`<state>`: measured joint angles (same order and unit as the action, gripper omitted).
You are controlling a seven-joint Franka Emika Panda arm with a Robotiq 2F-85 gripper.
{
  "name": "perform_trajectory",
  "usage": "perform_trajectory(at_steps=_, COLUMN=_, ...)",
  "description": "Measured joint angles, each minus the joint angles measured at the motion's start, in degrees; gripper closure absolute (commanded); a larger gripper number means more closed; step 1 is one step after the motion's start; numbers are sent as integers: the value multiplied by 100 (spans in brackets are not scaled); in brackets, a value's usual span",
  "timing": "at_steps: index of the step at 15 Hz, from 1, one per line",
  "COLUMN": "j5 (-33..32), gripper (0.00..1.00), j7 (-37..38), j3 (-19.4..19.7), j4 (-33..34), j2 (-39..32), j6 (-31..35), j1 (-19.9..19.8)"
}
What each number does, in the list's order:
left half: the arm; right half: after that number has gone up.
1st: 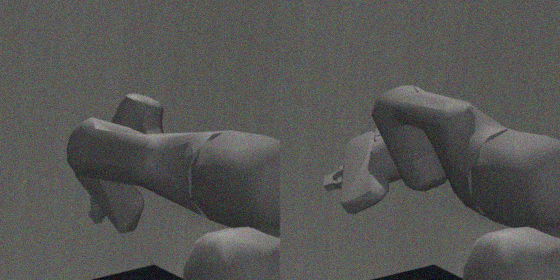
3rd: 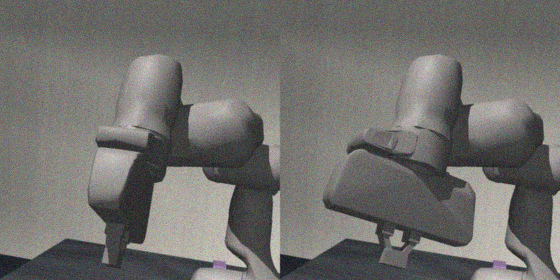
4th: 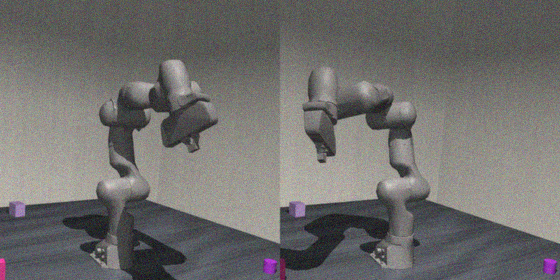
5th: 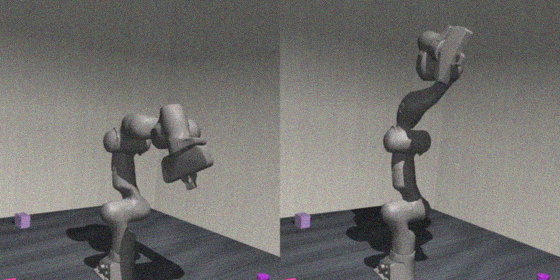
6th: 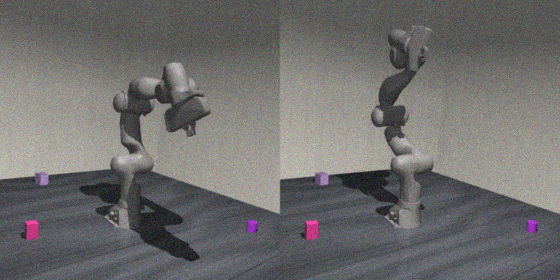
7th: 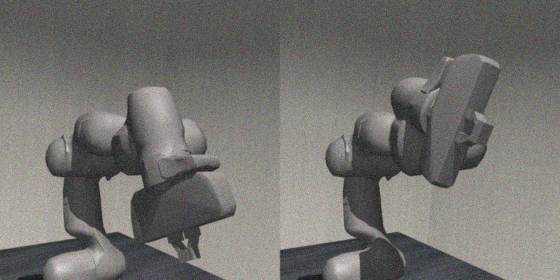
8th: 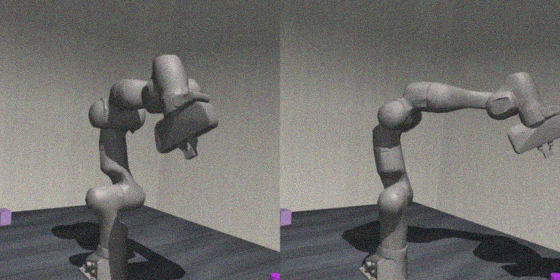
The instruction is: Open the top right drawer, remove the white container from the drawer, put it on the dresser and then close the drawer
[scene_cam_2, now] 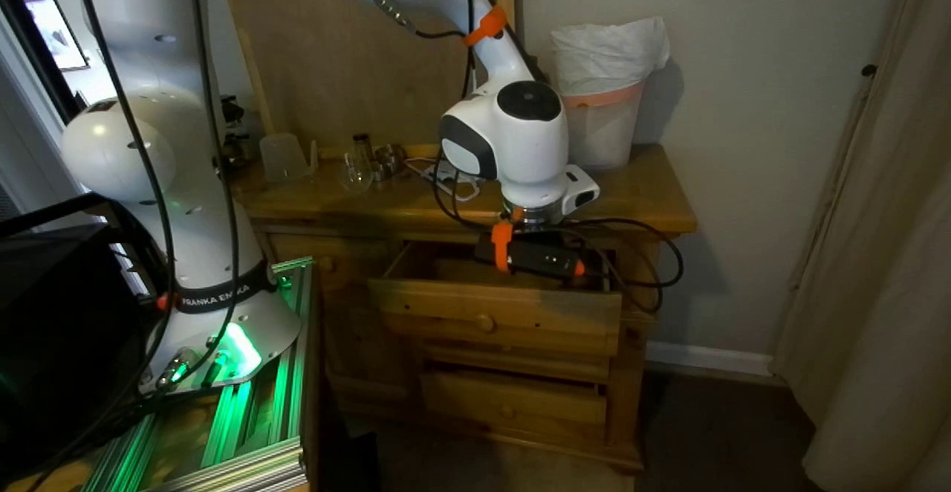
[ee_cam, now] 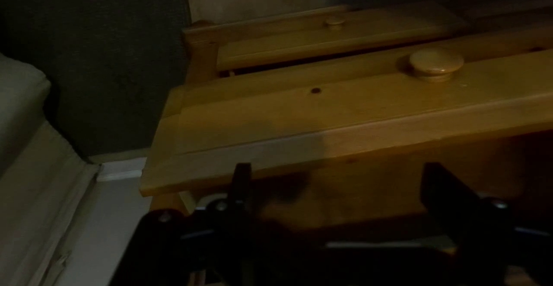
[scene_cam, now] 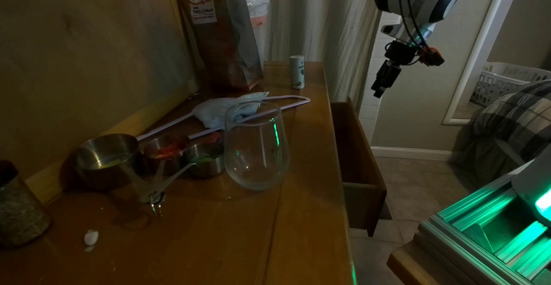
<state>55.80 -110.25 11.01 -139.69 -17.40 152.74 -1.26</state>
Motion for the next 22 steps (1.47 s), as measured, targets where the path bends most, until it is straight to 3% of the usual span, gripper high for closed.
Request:
perform_trajectory(at_steps=11, j5=0, gripper=0, j7=-3, j3=-3, j4=49, j2=-99, j6=-31, j1=-3)
perform_trajectory(at_steps=12, j5=5, gripper=21, j7=-12, j3=-7, j4=52, j2=-136, j6=-41, j1=-3)
perform_trajectory(at_steps=16, j5=84, gripper=50, j7=-112, j3=-48, j4=80, j2=-354, j6=-61, j1=-24)
perform_trajectory(at_steps=22, j5=707, gripper=92, j7=-737, j3=-243, j4=352, j2=-838, j6=-60, j1=-230)
